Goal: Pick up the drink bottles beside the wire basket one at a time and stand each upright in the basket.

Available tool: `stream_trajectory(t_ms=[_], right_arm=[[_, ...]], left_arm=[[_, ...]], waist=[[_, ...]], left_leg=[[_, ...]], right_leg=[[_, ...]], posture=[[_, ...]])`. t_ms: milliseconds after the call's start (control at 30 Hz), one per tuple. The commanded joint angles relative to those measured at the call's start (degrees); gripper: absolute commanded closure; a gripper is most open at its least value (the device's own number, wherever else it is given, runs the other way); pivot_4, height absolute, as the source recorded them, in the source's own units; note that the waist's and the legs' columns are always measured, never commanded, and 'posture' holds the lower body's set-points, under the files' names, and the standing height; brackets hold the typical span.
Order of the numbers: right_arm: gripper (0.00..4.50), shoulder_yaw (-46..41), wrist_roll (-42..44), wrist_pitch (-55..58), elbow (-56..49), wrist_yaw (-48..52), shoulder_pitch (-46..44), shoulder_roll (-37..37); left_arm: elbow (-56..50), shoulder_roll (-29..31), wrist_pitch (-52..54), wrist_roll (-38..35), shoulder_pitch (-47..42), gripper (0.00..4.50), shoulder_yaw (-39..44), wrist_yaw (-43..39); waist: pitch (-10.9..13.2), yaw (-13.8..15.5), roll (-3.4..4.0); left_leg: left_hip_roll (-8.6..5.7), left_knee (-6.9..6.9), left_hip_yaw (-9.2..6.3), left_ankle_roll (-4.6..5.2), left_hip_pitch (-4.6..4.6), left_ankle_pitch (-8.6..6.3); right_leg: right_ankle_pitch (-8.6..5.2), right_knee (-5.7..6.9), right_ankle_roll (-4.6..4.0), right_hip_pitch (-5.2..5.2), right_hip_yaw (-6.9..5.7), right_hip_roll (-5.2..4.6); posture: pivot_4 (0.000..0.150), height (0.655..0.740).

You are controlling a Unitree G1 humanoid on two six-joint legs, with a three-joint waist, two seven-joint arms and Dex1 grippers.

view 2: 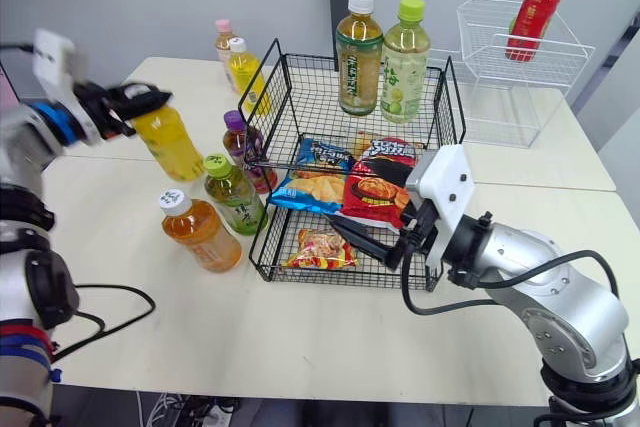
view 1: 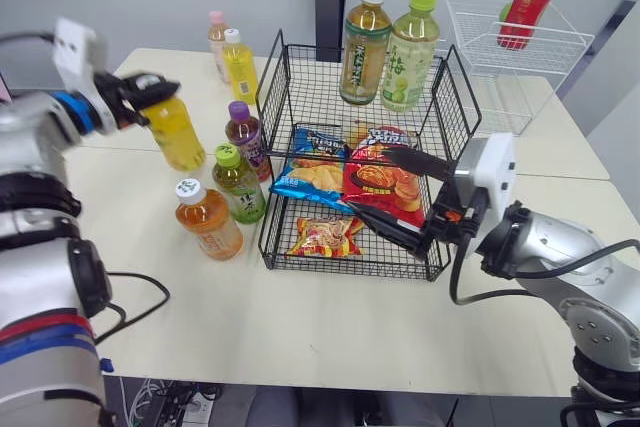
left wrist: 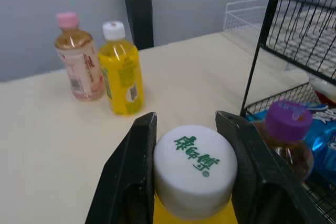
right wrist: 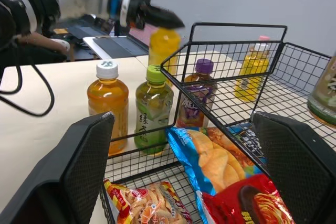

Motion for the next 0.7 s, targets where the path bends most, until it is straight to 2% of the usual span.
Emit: stream_trajectory(t_ms=[33,200,367,533,700], right_arm=[[0.0,-4.87,2.76,0.04,-2.39,0.91,0.82,-2.84],[0.0,-6.91,3.71,-0.38,-1.61,0.95,1.54,-5.33],[0.0,-6.27,3.96,-0.64,-2.1,-0.42,1.81,-4.99],[0.0,-6.04,4.29,-0.52,-3.2,-2.72,2.34,-4.41],[0.0,-6.03,4.61,-0.41,-4.52,-5.47,2.82,-4.05]], left_arm=[[-2.24,0.84,2.86,-0.02,-11.02,3.14,-1.13,-0.23],[5.36,-3.74,3.09,1.41,-26.1,3.14,-2.52,2.27],[12.23,-10.2,0.61,2.54,-36.1,3.14,-2.86,4.23],[16.02,-15.38,-1.28,2.94,-39.0,3.14,-2.32,4.78],[17.87,-19.11,-1.13,2.6,-37.63,3.14,-1.61,5.69]], waist=[[0.02,0.2,-0.02],[0.03,0.4,-0.05],[0.13,-0.17,0.06],[0.21,-0.67,0.19],[0.22,-1.35,0.21]], left_leg=[[-0.04,0.01,-0.05,0.02,-0.03,-0.01],[-0.1,0.03,-0.09,0.04,-0.02,-0.02],[-0.07,-0.01,-0.1,0.03,-0.01,-0.02],[-0.06,-0.01,0.0,0.01,-0.04,0.0],[-0.05,-0.03,0.08,-0.12,-0.16,0.07]], right_leg=[[0.0,-0.03,0.0,0.01,-0.05,-0.01],[-0.01,-0.08,0.04,0.07,-0.09,-0.04],[-0.02,-0.03,0.05,0.04,-0.09,-0.02],[-0.16,-0.03,0.3,-0.05,0.03,-0.01],[-0.15,0.06,0.28,-0.27,0.13,0.0]], posture=[[0.15,0.74],[0.15,0.74],[0.15,0.74],[0.15,0.74],[0.15,0.74]])
